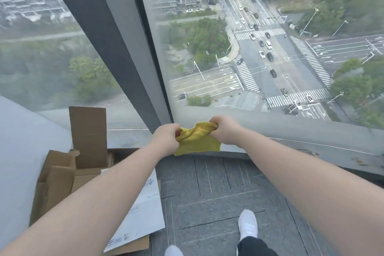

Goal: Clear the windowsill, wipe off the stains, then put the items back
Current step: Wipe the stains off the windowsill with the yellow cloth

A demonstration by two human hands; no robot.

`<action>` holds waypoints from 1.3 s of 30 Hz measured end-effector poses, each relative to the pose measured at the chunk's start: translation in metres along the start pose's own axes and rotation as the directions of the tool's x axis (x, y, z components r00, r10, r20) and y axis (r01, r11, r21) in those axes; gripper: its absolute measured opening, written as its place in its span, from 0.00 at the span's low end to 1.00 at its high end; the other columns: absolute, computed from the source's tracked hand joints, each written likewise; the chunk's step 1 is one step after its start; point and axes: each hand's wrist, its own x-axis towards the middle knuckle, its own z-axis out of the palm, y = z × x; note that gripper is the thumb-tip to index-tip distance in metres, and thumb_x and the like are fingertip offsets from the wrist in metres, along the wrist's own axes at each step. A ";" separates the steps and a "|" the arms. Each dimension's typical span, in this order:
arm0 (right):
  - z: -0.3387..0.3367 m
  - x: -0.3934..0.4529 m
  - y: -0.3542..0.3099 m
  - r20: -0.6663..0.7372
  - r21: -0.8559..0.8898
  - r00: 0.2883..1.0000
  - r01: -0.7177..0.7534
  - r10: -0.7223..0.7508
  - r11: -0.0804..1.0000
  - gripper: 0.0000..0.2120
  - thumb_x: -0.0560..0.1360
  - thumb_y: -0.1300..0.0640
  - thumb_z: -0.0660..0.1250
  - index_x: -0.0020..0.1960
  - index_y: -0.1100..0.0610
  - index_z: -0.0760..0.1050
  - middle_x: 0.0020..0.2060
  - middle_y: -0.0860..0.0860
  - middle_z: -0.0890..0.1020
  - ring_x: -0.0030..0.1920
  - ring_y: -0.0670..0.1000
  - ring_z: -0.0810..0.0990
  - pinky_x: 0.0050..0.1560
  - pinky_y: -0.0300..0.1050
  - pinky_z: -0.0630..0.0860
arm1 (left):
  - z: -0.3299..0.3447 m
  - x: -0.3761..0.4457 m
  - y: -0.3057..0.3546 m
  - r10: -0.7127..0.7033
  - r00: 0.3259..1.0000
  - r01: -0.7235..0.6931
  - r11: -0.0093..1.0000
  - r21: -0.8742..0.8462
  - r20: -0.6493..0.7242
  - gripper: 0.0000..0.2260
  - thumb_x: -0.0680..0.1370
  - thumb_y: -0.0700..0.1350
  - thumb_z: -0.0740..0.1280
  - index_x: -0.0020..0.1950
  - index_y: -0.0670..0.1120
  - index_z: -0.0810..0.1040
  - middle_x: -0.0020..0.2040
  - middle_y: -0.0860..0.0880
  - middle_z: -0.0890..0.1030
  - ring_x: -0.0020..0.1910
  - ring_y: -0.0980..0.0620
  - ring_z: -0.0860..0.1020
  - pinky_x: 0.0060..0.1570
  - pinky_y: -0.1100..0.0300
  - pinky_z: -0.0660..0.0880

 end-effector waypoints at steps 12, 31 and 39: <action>0.144 0.238 0.176 -0.035 -0.052 0.992 0.122 -0.124 0.991 0.13 0.74 0.63 0.63 0.33 0.51 0.70 0.32 0.49 0.72 0.40 0.54 0.72 0.30 0.39 0.66 | 0.228 0.203 -0.106 -0.054 0.993 0.042 0.993 -0.114 -0.109 0.06 0.70 0.39 0.68 0.46 0.45 0.78 0.45 0.48 0.80 0.47 0.46 0.77 0.41 0.61 0.67; 0.255 0.352 0.211 0.114 -0.563 0.929 0.351 -0.351 0.748 0.16 0.74 0.63 0.56 0.60 0.55 0.74 0.59 0.54 0.78 0.62 0.59 0.74 0.52 0.50 0.75 | 0.299 0.244 -0.178 -0.072 0.977 0.103 0.983 0.152 -0.200 0.15 0.73 0.35 0.58 0.57 0.45 0.76 0.57 0.45 0.78 0.57 0.43 0.75 0.50 0.55 0.71; 0.325 0.382 0.205 0.185 -0.551 0.940 0.342 -0.288 0.762 0.30 0.82 0.42 0.46 0.79 0.56 0.47 0.79 0.52 0.46 0.79 0.53 0.42 0.78 0.55 0.44 | 0.300 0.232 -0.180 -0.078 0.963 0.115 0.984 0.133 -0.259 0.13 0.73 0.34 0.57 0.54 0.43 0.77 0.53 0.44 0.79 0.54 0.42 0.75 0.52 0.53 0.73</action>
